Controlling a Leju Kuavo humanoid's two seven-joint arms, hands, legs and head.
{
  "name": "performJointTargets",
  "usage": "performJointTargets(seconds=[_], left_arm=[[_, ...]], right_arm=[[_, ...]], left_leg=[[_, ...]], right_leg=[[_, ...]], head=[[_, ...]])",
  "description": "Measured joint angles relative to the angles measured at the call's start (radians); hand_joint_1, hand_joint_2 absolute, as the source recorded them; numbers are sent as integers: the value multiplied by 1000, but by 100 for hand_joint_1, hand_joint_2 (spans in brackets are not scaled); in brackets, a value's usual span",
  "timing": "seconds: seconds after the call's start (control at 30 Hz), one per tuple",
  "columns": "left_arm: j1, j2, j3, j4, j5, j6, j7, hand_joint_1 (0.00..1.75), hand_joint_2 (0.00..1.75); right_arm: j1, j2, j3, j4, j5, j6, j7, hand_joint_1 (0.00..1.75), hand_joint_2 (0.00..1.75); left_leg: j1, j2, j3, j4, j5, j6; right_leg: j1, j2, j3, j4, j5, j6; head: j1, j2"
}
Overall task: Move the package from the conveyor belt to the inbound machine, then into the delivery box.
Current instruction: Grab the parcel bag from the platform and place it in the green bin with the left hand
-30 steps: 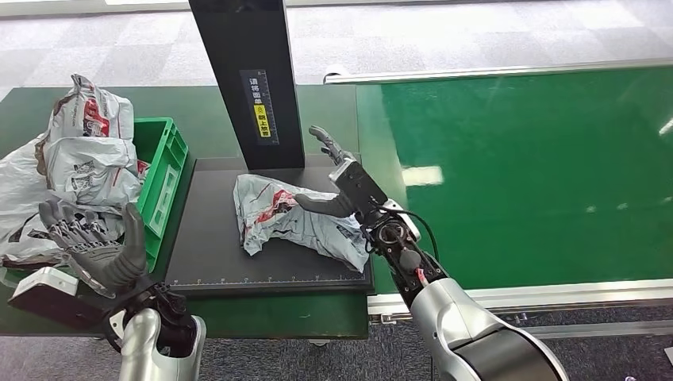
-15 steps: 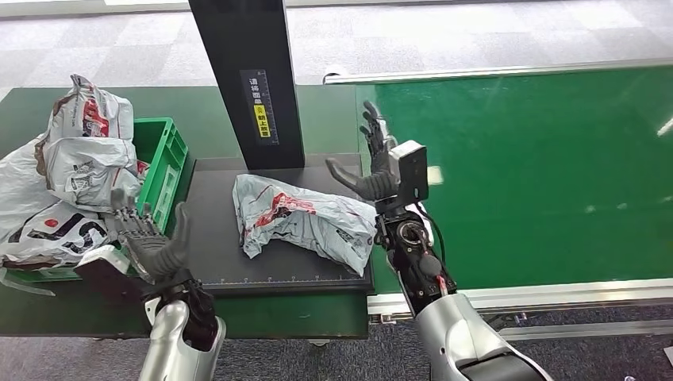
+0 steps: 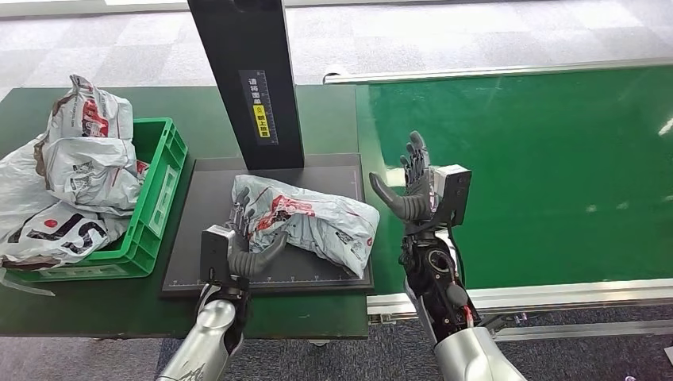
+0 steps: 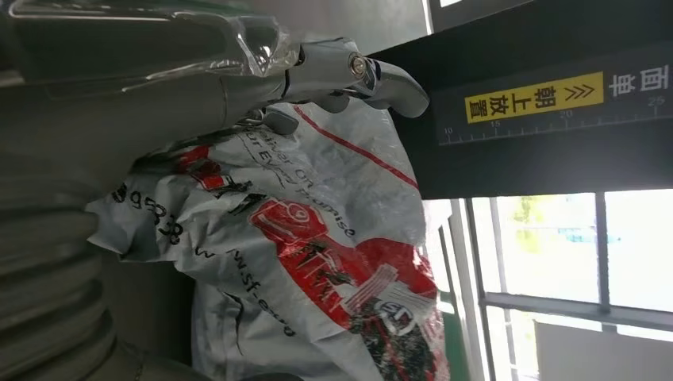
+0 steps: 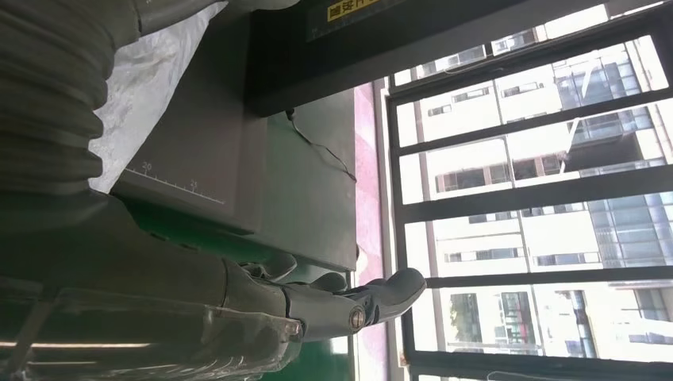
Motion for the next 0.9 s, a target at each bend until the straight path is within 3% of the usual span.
performJointTargets(seconds=[0.2,0.37,0.57,0.9], left_arm=[[-61,-14,-32,78,-122,172,17,0,175],[-148,-44,-61,157,-246,259,75,0,175],[-288,-76,-160,343,-496,291,313,0,175],[-359,-92,-231,471,-574,295,384,0,175]], right_arm=[[19,-6,2,-47,-41,-97,21,0,175],[19,-6,12,-53,-86,-94,32,0,175],[5,1,39,-52,-84,-92,25,0,175],[1,3,49,-52,-74,-80,25,0,175]], left_leg=[[0,0,0,0,0,0],[0,-2,0,0,0,0],[0,-1,0,0,1,1],[0,-2,-1,0,1,1]], right_leg=[[0,0,1,0,0,0],[0,0,1,0,0,0],[0,0,1,0,1,0],[0,-1,1,0,0,0]], head=[[0,0],[0,0],[0,0],[0,0]])
